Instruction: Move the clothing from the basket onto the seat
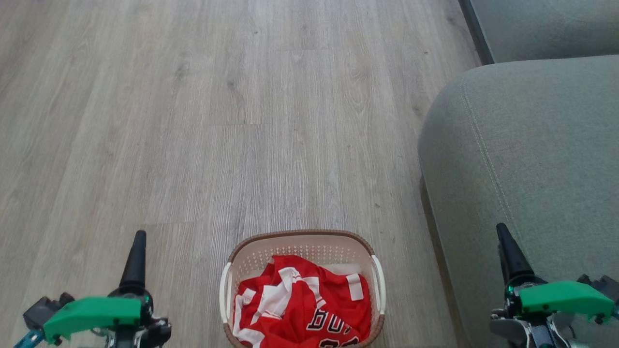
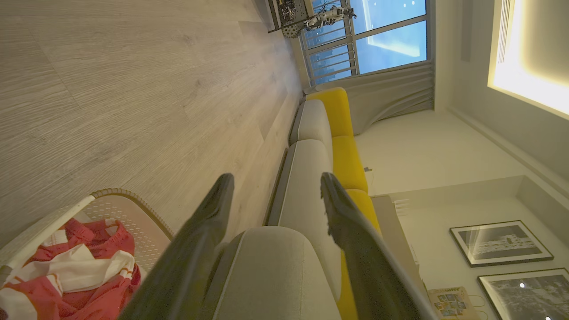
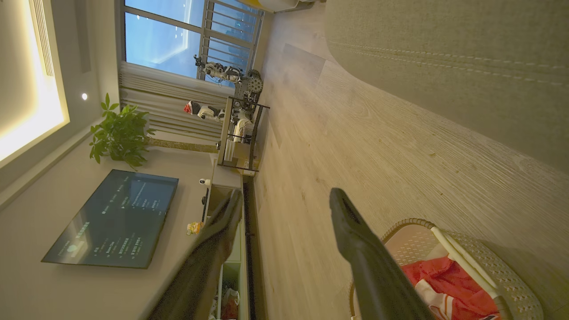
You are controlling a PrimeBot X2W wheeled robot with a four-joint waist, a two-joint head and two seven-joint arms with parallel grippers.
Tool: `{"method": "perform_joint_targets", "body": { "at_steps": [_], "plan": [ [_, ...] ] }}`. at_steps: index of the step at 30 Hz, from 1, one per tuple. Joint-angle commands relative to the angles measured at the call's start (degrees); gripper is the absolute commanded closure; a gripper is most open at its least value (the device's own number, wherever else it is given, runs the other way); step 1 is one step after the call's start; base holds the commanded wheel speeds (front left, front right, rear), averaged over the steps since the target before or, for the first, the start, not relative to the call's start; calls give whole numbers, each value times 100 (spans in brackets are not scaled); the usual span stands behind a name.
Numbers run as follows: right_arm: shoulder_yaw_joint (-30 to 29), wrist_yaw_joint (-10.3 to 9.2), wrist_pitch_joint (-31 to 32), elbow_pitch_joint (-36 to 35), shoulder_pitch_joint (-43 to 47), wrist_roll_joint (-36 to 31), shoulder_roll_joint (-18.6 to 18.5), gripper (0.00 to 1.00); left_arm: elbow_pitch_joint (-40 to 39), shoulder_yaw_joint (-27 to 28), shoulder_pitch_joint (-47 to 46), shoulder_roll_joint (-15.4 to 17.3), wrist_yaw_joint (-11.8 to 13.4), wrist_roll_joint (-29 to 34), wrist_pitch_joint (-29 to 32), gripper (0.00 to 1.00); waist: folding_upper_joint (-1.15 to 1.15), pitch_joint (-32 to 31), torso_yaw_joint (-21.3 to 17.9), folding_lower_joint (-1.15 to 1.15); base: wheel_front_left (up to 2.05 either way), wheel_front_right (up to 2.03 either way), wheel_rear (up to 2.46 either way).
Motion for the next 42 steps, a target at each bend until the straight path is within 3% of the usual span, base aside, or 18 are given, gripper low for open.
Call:
{"method": "perform_joint_targets", "body": {
  "at_steps": [1, 16, 42],
  "plan": [
    [75, 0, -84, -258, -239, -183, -42, 0, -270, -4, -172, 67, 42, 200, -47, 0, 0, -1, 3, 0, 0, 0, 0],
    [291, 0, -337, -484, -192, -1542, -49, 0, -550, -204, -56, 77, 243, 1765, -299, 0, 0, -28, 40, 0, 0, 0, 0],
    [643, -1, -760, -537, -155, -3485, -61, 0, -749, -468, 217, 202, 599, 3835, -718, 0, 0, -64, 73, 0, 0, 0, 0]
  ]
}}
